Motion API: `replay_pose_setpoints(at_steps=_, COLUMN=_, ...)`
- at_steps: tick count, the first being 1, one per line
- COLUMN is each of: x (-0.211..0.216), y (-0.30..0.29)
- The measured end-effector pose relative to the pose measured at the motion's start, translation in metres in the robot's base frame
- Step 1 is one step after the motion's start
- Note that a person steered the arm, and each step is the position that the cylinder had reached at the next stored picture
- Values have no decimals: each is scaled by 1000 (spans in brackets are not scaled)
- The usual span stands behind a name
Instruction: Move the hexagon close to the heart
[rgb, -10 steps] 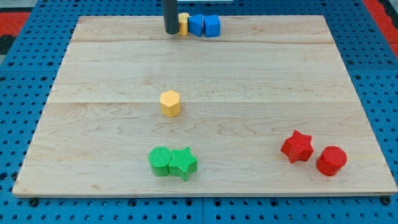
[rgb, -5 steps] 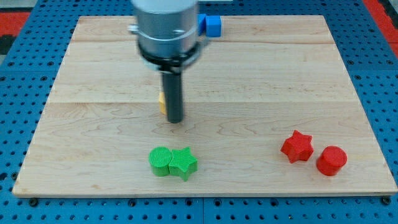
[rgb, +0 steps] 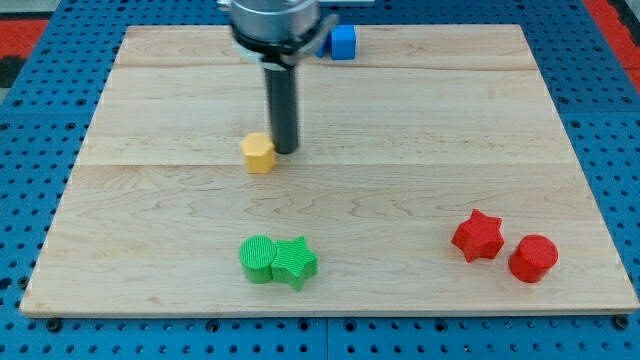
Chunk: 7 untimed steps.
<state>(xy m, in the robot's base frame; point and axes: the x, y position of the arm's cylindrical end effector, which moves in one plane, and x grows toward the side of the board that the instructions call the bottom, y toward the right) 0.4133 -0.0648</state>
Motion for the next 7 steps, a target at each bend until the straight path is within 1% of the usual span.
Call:
replay_pose_setpoints(at_steps=1, x=24, y=-2)
replay_pose_setpoints(at_steps=2, x=52, y=25)
replay_pose_setpoints(at_steps=3, x=55, y=-25)
replay_pose_setpoints(at_steps=4, x=-1, y=-31)
replay_pose_setpoints(at_steps=5, x=0, y=-43)
replay_pose_setpoints(at_steps=6, x=35, y=-31)
replay_pose_setpoints(at_steps=7, x=18, y=-80)
